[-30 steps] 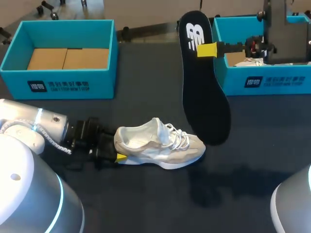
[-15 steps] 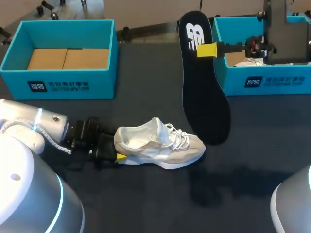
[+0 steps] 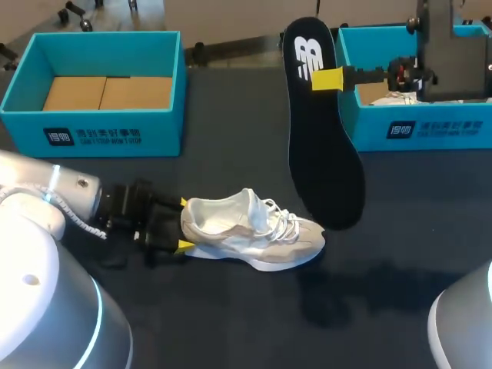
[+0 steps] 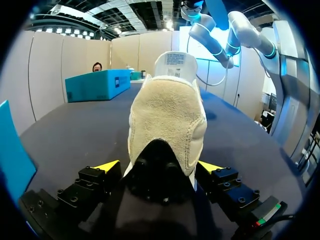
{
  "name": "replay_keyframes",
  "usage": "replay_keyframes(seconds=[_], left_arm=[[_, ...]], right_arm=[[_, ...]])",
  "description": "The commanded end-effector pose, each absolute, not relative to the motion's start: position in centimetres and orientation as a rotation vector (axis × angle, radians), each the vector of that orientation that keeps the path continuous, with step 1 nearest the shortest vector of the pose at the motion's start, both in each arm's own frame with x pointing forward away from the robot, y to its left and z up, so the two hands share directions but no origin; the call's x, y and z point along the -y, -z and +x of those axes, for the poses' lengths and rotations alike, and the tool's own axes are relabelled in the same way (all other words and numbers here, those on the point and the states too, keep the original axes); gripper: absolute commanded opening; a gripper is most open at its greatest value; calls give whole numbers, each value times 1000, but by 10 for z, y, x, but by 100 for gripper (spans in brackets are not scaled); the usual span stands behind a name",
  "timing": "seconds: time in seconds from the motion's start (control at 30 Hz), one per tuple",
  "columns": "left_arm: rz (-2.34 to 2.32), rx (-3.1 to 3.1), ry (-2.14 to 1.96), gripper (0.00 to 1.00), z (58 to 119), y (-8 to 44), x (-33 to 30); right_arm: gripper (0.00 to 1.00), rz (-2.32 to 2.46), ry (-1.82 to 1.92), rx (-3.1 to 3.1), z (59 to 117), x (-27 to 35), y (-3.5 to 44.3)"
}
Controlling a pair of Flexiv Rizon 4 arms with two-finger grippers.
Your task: Take the shoe out of the shoebox, open the shoe tongue, remove and reinsert the insole, then place the shoe into the shoebox
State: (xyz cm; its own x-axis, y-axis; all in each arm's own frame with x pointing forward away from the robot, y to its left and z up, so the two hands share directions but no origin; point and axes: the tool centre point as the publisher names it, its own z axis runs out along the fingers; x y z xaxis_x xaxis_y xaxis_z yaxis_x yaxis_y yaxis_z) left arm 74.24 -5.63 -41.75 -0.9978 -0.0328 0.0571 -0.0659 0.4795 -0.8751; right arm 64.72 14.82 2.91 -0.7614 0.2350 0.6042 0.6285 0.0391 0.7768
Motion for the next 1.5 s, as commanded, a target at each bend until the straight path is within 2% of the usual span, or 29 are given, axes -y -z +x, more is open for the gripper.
replay_keyframes(seconds=[0.03,0.77,1.5], left_arm=[[82,2707,-1534,100,741,406,49],[-231,3056,-1009,100,750,380,30],[-211,3067,-986,100,751,379,27]], right_arm=[[0,-880,1771,2013,650,-152,-30],[0,-880,1771,2013,650,-152,-30],[0,-880,1771,2013,650,-152,-30]])
